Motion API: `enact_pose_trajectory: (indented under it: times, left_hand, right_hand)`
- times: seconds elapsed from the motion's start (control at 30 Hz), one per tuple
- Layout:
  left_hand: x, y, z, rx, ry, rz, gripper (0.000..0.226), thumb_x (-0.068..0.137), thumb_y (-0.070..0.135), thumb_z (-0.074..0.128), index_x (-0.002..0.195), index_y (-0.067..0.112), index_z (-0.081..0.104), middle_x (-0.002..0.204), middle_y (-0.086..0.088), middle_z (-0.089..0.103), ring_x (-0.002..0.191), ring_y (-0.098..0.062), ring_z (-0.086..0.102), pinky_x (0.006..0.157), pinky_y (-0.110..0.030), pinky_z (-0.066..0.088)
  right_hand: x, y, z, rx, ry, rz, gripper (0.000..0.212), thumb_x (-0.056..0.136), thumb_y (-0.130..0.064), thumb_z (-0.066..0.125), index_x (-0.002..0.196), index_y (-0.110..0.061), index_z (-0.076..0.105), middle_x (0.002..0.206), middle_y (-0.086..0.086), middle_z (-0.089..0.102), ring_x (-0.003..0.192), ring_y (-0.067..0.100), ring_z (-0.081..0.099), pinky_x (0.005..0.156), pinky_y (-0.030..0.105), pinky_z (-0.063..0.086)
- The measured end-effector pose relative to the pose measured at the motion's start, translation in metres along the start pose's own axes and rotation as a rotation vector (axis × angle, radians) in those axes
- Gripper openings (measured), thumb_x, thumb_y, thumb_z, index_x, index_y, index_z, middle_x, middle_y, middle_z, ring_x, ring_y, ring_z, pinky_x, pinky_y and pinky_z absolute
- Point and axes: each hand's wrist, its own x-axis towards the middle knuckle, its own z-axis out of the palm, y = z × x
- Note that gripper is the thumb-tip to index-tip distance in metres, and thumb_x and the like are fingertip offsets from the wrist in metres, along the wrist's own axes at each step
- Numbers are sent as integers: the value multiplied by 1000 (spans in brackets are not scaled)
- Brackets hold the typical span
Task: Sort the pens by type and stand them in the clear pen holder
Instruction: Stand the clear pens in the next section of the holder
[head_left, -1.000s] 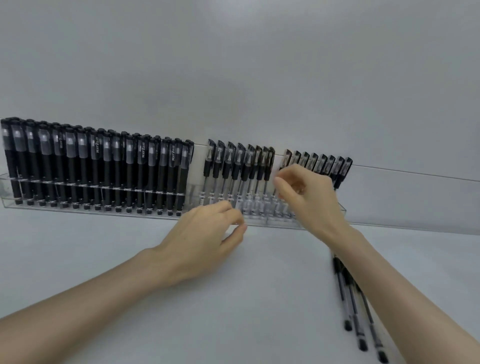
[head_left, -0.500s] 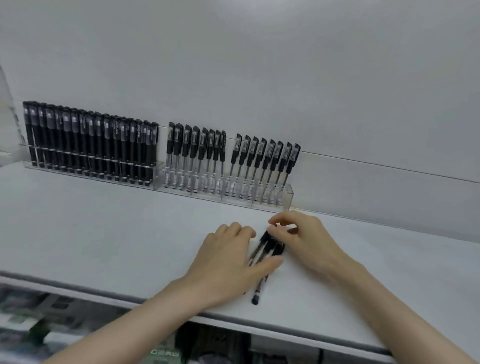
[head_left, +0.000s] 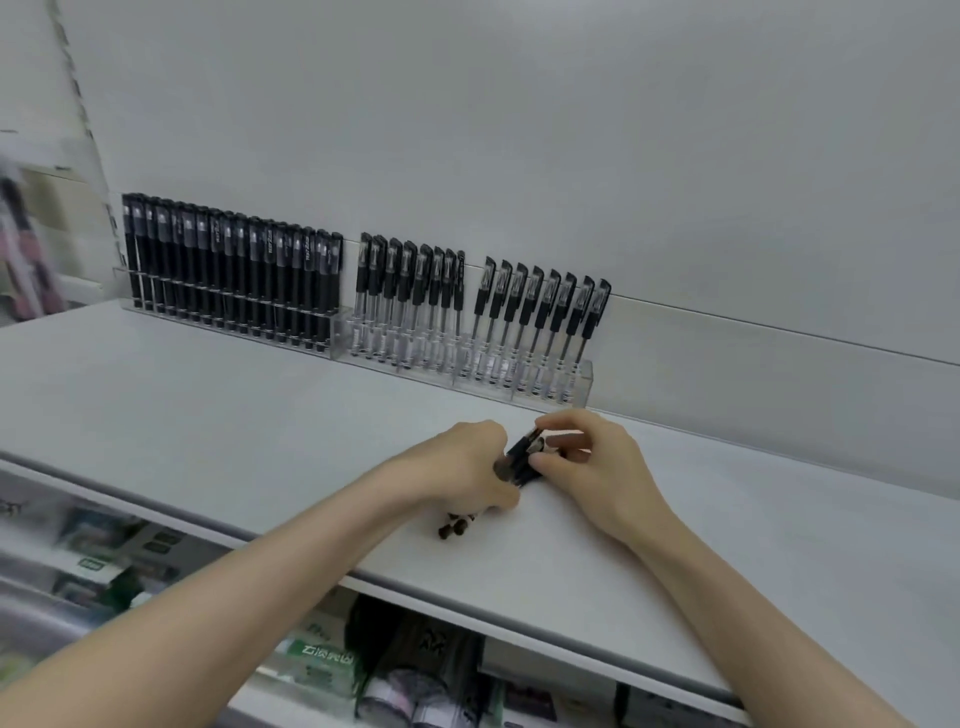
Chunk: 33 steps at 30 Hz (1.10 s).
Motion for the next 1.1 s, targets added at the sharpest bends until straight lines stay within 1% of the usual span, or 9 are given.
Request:
enact_pose_trajectory:
  times: [0.13, 0.23, 0.33, 0.43, 0.57, 0.67, 0.83, 0.93, 1.1]
  left_hand:
    - [-12, -12, -4, -140, 32, 78, 23, 89, 21, 55, 72, 12, 43, 63, 1, 45, 54, -13, 40, 48, -23, 30]
    - [-26, -25, -17, -455, 111, 203, 19, 95, 24, 51, 83, 10, 47, 67, -3, 40, 57, -13, 34, 50, -23, 27]
    - [-25, -39, -28, -593, 198, 279, 19, 97, 26, 50, 86, 11, 50, 68, 0, 44, 60, -11, 38, 56, -24, 32]
    - [-10, -52, -36, -695, 324, 294, 20, 97, 27, 48, 82, 14, 51, 63, 3, 44, 57, -12, 39, 52, -25, 32]
    - [15, -78, -58, -707, 493, 271, 24, 100, 27, 41, 81, 13, 48, 66, 2, 45, 58, -10, 44, 51, -20, 40]
    - [34, -103, -77, -764, 496, 304, 24, 102, 24, 36, 85, 8, 43, 66, -1, 50, 56, -15, 46, 52, -32, 44]
    - [59, -130, -90, -760, 517, 369, 29, 101, 27, 38, 83, 4, 37, 64, -4, 36, 52, -12, 30, 46, -22, 27]
    - [70, -139, -86, -845, 545, 357, 30, 101, 27, 38, 93, -1, 45, 64, -2, 36, 56, -14, 31, 51, -29, 28]
    - [68, -151, -71, -908, 466, 401, 30, 100, 33, 38, 89, 5, 43, 60, 5, 35, 56, -15, 31, 54, -37, 27]
  right_hand:
    - [1, -15, 3, 215, 71, 26, 34, 78, -4, 74, 106, -19, 60, 111, -4, 62, 103, 6, 59, 90, 16, 48]
    - [9, -37, 4, 382, 122, 30, 38, 81, -12, 73, 116, -14, 57, 109, -2, 63, 97, 3, 61, 79, 8, 49]
    - [26, -63, 10, 549, 42, 28, 39, 86, -14, 69, 120, -7, 54, 103, 12, 70, 84, 19, 70, 72, 22, 57]
    - [52, -82, 24, 491, 68, -53, 36, 89, -11, 65, 122, -3, 55, 105, 16, 69, 89, 24, 71, 78, 34, 59]
    - [85, -102, 45, 457, 124, -157, 34, 95, -5, 54, 128, -3, 51, 98, 9, 70, 84, 15, 71, 73, 24, 57]
    - [105, -112, 58, 385, 219, -221, 34, 98, -6, 48, 130, -17, 46, 100, 4, 69, 89, 13, 69, 78, 27, 57]
    - [132, -118, 76, 156, 443, -327, 29, 95, -8, 52, 115, -30, 52, 103, -2, 65, 95, 17, 65, 85, 44, 55]
    - [144, -115, 83, 65, 564, -339, 31, 93, -12, 54, 119, -28, 55, 106, -2, 61, 97, 18, 62, 83, 47, 54]
    - [152, -107, 93, 15, 622, -340, 32, 93, -13, 55, 123, -23, 56, 105, -2, 59, 97, 19, 61, 84, 46, 54]
